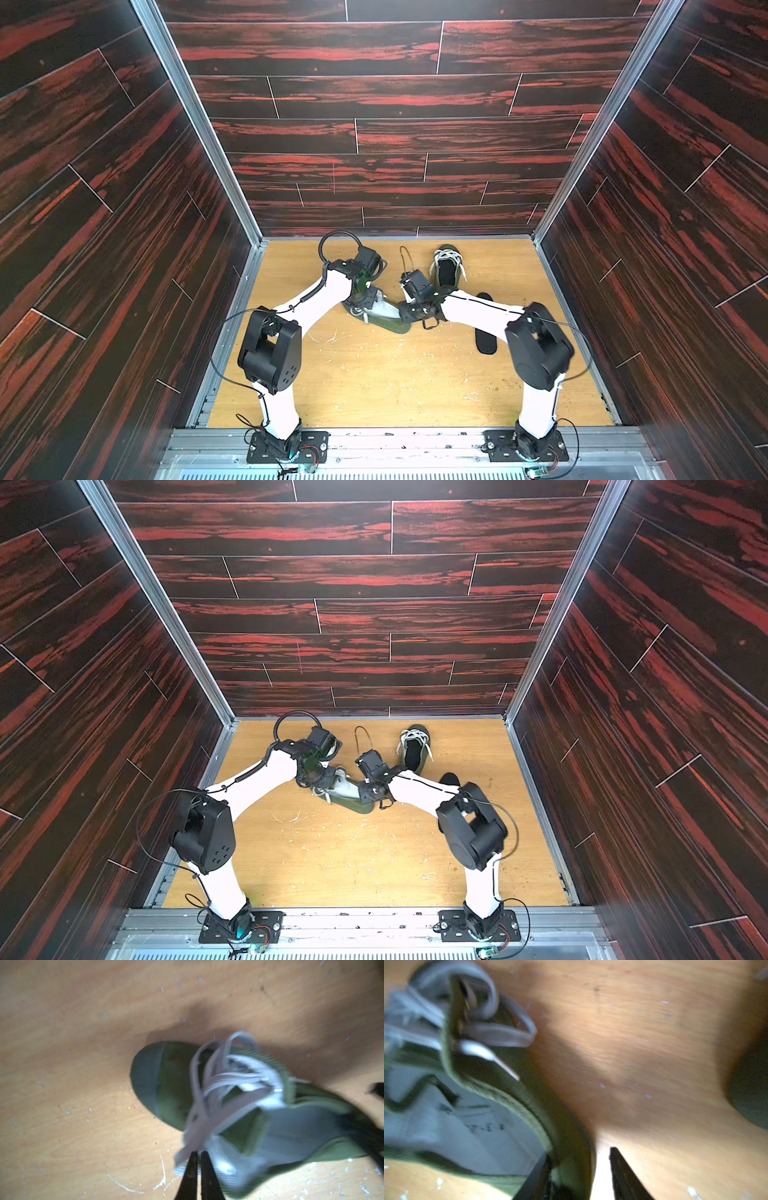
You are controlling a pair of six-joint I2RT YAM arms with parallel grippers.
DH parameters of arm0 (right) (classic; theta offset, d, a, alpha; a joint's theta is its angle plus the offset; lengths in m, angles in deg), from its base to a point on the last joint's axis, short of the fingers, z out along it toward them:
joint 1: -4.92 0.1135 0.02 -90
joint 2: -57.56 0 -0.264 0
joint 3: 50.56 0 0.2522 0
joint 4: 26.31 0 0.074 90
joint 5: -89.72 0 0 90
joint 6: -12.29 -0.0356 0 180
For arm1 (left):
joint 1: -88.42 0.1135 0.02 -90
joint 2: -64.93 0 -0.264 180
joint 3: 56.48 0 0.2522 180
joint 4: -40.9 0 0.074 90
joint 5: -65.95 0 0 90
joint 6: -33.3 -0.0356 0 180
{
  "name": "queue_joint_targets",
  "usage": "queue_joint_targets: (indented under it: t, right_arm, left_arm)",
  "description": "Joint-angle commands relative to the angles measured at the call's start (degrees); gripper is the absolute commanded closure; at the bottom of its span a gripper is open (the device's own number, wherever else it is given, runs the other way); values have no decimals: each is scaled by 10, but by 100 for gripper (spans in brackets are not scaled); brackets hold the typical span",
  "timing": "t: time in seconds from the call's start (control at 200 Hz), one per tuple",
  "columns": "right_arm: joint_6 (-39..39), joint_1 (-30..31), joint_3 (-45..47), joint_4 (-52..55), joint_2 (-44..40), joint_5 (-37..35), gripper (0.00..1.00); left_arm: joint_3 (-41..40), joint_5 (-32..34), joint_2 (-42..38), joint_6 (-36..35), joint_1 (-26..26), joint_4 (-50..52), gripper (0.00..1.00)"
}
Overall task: Insert the insole into the shoe
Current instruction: Adjust the shoe at the center of the board.
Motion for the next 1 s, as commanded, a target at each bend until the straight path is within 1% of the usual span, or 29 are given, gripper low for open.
queue_joint_targets:
  t: [0.0, 0.045, 0.13, 0.205, 0.25, 0.286, 0.296, 0.341, 0.376, 0.421, 0.441, 0.481, 0.651, 0.807, 0.932, 0.997]
  right_arm:
    - [0, -8, 16, 18, -23, -2, 59]
    - [-1, -9, 14, 18, -26, 5, 60]
    - [-4, -9, 7, 18, -26, 22, 65]
    - [-5, -9, -4, 21, -21, 28, 67]
    - [-5, -9, -11, 25, -20, 31, 67]
    - [-5, -8, -17, 27, -18, 36, 64]
    - [-4, -8, -18, 27, -18, 37, 63]
    - [-4, -8, -23, 25, -17, 41, 53]
    - [-4, -6, -26, 25, -15, 44, 47]
    - [-3, -4, -32, 25, -9, 42, 44]
    - [-2, -3, -34, 26, -6, 41, 43]
    - [-2, -1, -40, 27, 2, 39, 42]
    - [-3, 2, -57, 25, 37, 34, 41]
    - [-6, 1, -65, 23, 59, 27, 42]
    - [-7, -3, -67, 22, 69, 30, 43]
    - [-10, -6, -65, 24, 70, 31, 45]
  left_arm:
    - [-6, -3, -22, 12, 3, 6, 87]
    - [-6, -14, -28, 12, 3, 4, 82]
    - [-3, -40, -38, 9, 2, 1, 64]
    - [-4, -62, -42, 13, 2, -3, 49]
    - [-5, -66, -42, 15, 1, -2, 44]
    - [-4, -64, -42, 16, -2, 0, 41]
    - [-5, -63, -54, 16, -2, 1, 41]
    - [-5, -49, -58, 14, -7, 5, 38]
    - [-5, -38, -57, 12, -13, 8, 36]
    - [-3, -26, -53, 7, -20, 11, 34]
    - [-2, -20, -50, 6, -24, 11, 23]
    - [0, -7, -48, 6, -31, 14, 18]
    - [21, 25, -12, 3, -54, 19, 16]
    - [38, 72, 25, -5, -62, 26, 17]
    - [50, 94, 57, -15, -62, 29, 19]
    - [57, 101, 70, -20, -62, 30, 22]
